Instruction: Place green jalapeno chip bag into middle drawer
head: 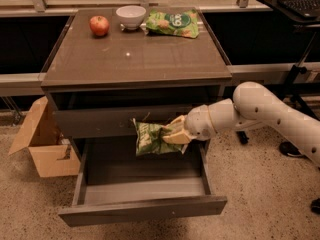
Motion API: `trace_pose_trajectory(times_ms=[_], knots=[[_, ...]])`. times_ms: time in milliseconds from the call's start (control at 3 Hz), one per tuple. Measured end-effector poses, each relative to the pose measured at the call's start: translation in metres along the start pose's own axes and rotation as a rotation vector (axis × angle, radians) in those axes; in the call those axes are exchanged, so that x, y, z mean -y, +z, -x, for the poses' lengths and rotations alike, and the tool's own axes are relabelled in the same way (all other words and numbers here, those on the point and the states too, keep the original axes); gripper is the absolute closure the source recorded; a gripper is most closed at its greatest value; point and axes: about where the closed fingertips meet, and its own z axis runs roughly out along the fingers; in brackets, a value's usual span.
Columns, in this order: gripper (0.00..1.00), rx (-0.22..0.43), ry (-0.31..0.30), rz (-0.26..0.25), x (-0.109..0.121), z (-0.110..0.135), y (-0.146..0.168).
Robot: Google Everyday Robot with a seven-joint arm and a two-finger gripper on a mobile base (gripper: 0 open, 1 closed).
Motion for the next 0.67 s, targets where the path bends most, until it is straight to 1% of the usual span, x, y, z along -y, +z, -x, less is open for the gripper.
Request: trace_pose_trajectory(times_ms=[667], knots=[[1.00,-0.010,0.123,-0.028,0.014,-0.100,0.032]])
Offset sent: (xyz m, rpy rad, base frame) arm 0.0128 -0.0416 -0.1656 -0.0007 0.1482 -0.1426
